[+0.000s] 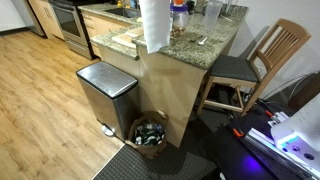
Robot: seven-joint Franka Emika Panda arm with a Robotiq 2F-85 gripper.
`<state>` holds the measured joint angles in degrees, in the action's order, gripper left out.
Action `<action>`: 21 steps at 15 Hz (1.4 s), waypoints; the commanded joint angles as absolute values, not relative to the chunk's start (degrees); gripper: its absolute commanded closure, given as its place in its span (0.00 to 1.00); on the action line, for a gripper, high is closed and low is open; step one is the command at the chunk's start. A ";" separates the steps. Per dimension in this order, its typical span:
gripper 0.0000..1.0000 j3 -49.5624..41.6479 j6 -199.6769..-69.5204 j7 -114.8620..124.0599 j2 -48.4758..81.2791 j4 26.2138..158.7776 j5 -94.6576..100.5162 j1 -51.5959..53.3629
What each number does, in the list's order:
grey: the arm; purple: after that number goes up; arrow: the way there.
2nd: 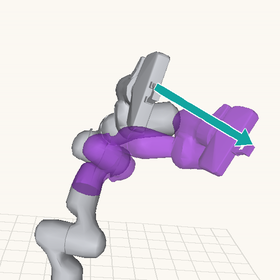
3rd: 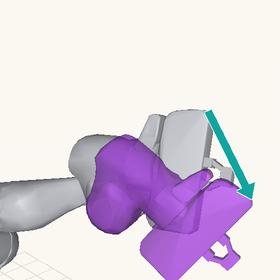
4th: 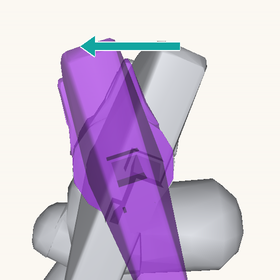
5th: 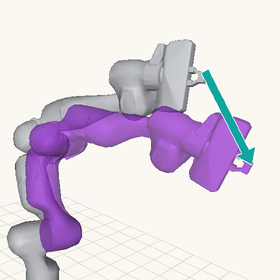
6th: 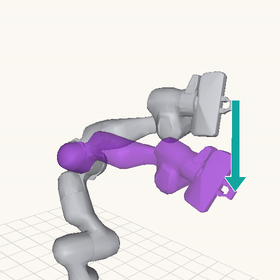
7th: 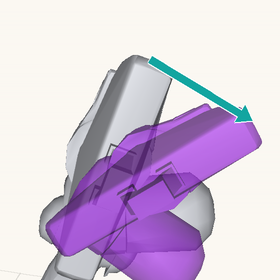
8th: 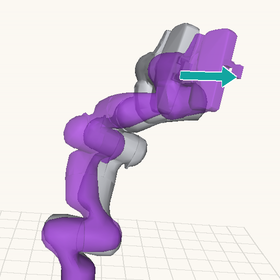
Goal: Remove the white and orange bottle from the top of the container and place it on the countertop
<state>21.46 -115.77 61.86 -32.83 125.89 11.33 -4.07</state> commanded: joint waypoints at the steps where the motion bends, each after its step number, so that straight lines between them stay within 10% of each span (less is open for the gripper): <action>1: 0.00 20.38 -115.44 62.58 -32.41 125.65 12.27 -2.55; 21: 0.00 19.21 -145.03 84.87 -18.75 131.00 47.27 -4.27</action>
<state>21.25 -141.03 87.17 -18.64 129.88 41.19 -6.00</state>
